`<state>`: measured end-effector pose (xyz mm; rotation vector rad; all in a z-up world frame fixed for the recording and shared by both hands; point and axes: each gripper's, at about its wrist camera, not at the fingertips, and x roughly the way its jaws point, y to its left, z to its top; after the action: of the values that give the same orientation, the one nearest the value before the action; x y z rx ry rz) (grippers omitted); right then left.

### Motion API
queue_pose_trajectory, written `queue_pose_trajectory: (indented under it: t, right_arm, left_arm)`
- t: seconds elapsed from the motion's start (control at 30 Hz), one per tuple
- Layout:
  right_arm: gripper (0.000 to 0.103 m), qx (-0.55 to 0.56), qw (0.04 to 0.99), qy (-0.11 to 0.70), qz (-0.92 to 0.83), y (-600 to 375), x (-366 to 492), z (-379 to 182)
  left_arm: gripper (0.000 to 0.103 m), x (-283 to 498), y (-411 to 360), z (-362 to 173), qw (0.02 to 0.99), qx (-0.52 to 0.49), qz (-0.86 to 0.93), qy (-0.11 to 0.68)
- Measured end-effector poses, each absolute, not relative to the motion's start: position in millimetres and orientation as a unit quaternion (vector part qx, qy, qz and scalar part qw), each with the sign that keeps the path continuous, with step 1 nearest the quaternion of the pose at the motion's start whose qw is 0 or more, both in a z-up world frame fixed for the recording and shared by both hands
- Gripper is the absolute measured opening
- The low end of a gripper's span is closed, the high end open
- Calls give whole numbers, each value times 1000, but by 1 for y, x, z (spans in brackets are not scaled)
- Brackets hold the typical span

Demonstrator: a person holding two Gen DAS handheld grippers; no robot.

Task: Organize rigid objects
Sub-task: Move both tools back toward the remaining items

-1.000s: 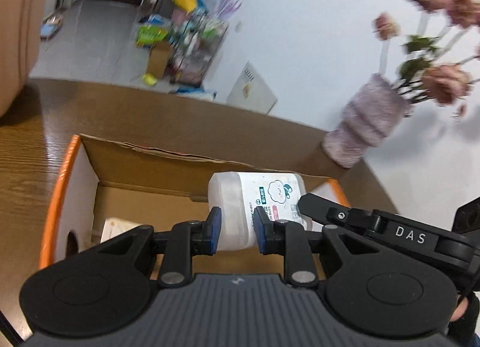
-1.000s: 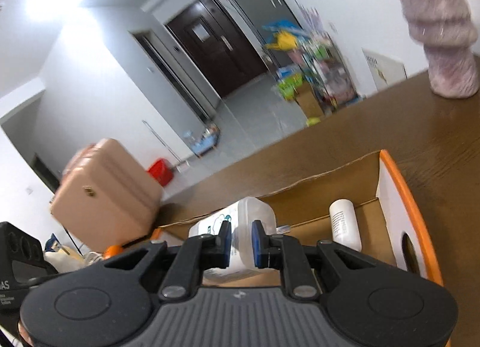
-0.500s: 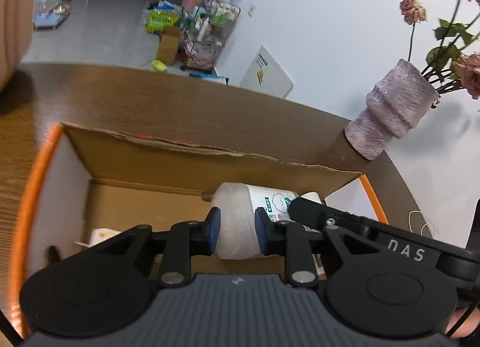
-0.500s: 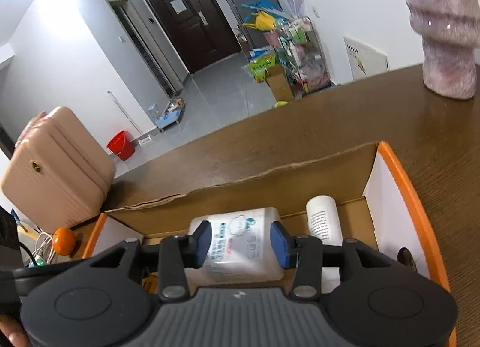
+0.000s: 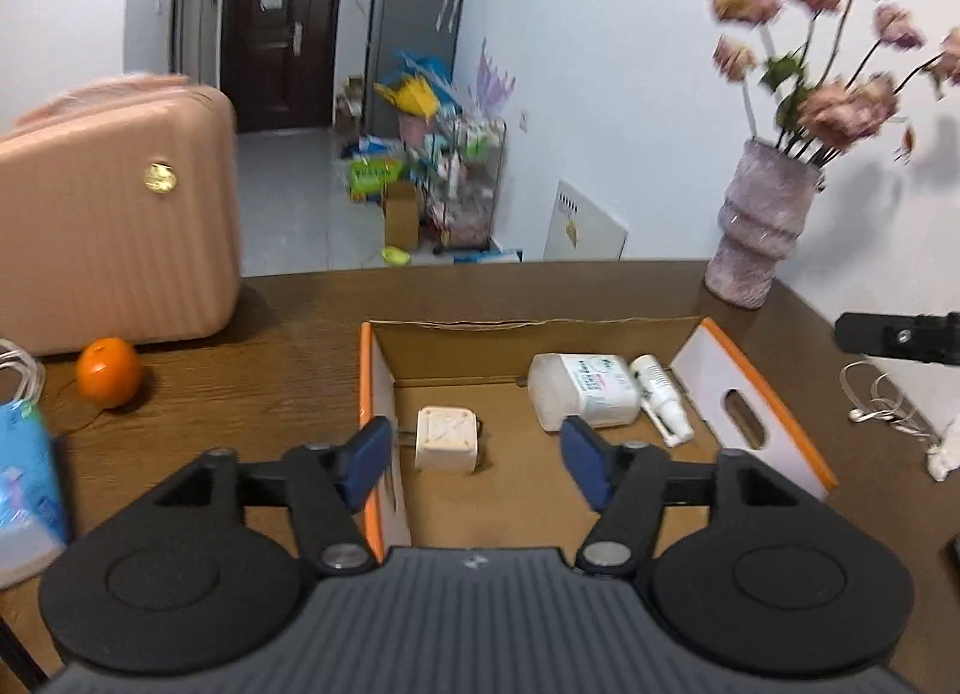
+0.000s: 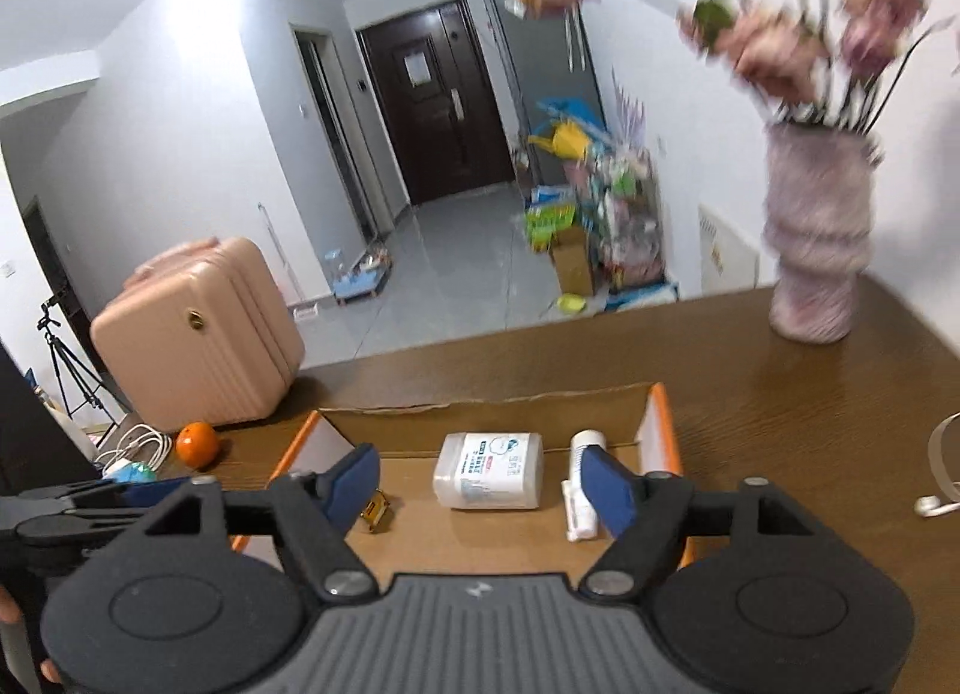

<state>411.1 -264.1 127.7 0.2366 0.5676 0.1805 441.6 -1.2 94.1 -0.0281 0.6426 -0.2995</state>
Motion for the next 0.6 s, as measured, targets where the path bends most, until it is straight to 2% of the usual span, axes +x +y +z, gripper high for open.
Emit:
queue_pose_trajectory:
  t: [0.07,0.23,0.43,0.53,0.6]
  right_arm:
    - [83,110,955,260,89,-268,380,139]
    - [84,83,962,242,97,-265,316,143]
    - [85,66,965,229,112,-256,238,124]
    - [92,46,968,216,118,-249,202,110]
    - [92,29,970,208,121,-243,180,101]
  left_arm:
    - [72,413,4,98,938,-12,-153,311]
    - [82,338,8,106,950,14,-153,271]
    - [90,256,25,102,955,-30,-146,258]
    - [96,215,29,92,962,-20,-126,242]
    - [98,193,29,83,967,-8,-113,229]
